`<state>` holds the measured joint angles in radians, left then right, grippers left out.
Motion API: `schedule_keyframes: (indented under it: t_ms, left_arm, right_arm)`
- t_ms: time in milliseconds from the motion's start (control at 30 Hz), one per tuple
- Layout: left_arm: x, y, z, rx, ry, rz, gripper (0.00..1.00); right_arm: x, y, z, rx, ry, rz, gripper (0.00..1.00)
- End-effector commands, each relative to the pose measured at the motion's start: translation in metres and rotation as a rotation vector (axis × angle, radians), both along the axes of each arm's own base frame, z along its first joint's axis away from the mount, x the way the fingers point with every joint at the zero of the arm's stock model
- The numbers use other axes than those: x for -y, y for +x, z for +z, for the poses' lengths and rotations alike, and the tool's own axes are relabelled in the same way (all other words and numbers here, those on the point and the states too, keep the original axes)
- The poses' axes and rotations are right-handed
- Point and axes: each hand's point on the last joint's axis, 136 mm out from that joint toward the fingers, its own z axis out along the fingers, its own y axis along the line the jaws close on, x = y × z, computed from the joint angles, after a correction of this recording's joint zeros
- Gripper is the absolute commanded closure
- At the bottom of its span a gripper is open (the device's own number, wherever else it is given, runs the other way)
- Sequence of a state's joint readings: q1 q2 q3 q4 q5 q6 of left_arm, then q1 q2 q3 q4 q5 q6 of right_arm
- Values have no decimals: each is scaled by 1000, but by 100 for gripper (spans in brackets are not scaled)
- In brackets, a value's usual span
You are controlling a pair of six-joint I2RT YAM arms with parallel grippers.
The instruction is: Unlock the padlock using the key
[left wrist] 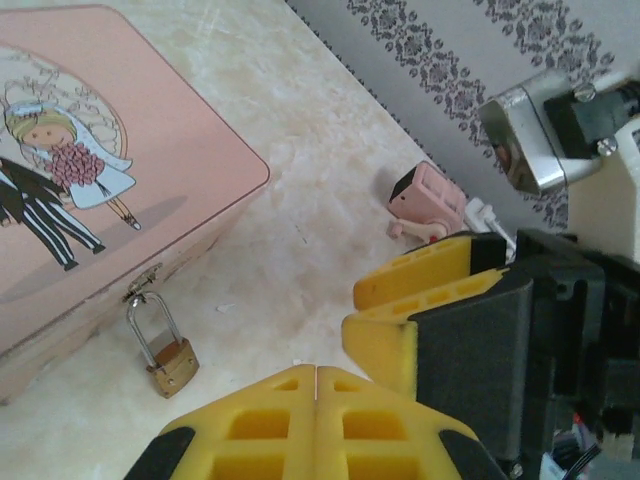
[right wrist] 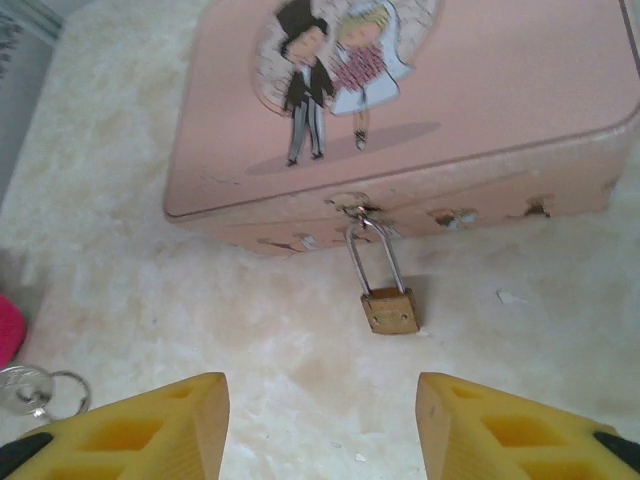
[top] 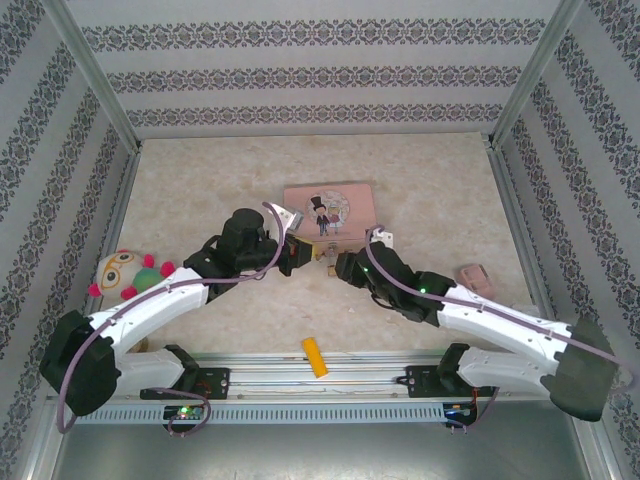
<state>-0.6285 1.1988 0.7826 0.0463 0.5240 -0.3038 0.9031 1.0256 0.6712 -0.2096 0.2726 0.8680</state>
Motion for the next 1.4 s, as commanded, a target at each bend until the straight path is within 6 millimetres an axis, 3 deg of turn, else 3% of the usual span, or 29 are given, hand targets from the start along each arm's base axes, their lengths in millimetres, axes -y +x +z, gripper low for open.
schedule_keyframes:
  t_ms: [0, 167, 300, 600, 867, 1367]
  left_arm:
    - [2, -15, 2, 59, 48, -104, 100]
    - [14, -29, 13, 88, -9, -234, 100]
    - [24, -40, 26, 110, -62, -334, 100]
    - [30, -43, 47, 153, -144, -377, 100]
    - [31, -47, 56, 156, -192, -394, 100]
    - [29, -46, 65, 164, -240, -371, 100]
  right_arm:
    - [2, 2, 19, 114, 22, 47, 39]
    - [-6, -11, 39, 209, 127, 198, 36]
    - [-18, -28, 52, 280, 251, 355, 53]
    - [-23, -48, 84, 388, 442, 504, 52]
    - [-38, -53, 90, 386, 481, 590, 59]
    - [-40, -55, 91, 387, 500, 604, 68]
